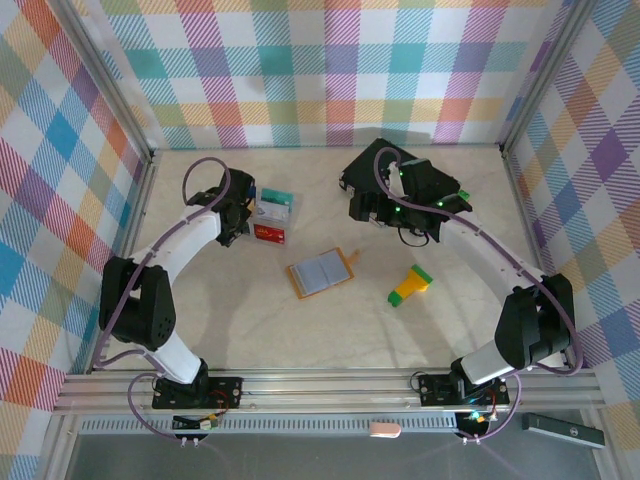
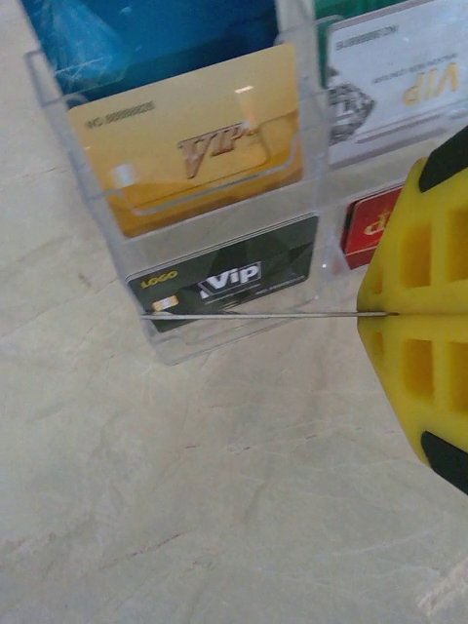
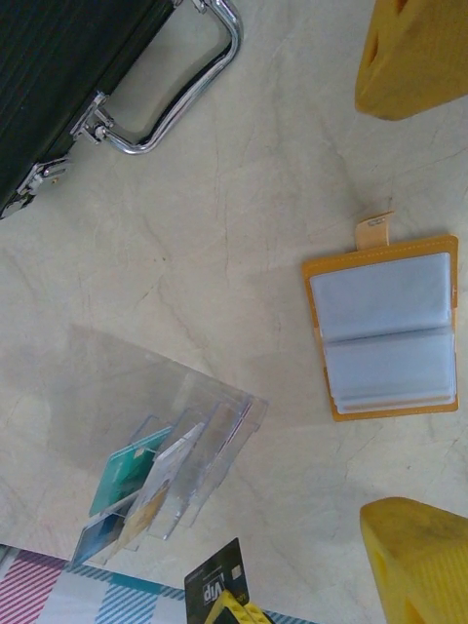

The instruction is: Take the credit cards out of the card holder

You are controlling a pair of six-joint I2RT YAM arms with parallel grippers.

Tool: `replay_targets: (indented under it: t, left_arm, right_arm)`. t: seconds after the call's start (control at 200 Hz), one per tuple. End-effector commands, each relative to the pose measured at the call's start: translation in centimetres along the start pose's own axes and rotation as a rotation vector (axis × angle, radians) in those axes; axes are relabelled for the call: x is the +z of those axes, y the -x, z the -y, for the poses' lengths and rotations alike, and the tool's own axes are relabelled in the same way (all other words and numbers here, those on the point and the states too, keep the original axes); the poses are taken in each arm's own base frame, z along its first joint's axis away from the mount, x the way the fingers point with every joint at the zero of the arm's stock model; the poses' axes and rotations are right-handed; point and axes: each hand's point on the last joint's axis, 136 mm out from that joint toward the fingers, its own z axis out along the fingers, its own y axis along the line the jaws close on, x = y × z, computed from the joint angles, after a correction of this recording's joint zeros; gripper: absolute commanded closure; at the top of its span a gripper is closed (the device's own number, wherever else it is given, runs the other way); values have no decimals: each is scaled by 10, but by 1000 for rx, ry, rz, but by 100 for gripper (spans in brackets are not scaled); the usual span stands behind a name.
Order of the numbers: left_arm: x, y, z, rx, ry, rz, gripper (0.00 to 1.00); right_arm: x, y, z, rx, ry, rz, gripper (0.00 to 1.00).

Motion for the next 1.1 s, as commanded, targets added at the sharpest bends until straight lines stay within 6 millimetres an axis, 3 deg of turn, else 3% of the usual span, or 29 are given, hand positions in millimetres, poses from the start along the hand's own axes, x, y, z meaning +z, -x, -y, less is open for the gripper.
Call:
replay_targets:
  t: [0.0,0.48,0.64,1.095]
  left_arm:
    - [4,14,2,-121,20,66,100]
    - [39,4,19,-252,-7,25,100]
    - [42,8,27,-301,-50,43,100]
    - [61,-1,27,-294,-19,17,98]
  right_arm:
    - [-3,6,-2,-12,3,3,1]
    - [3,7,-3,-8,7,-20,1]
    - [6,7,-3,-5,7,-31,1]
    - [7,7,-2,-11,-1,-35,1]
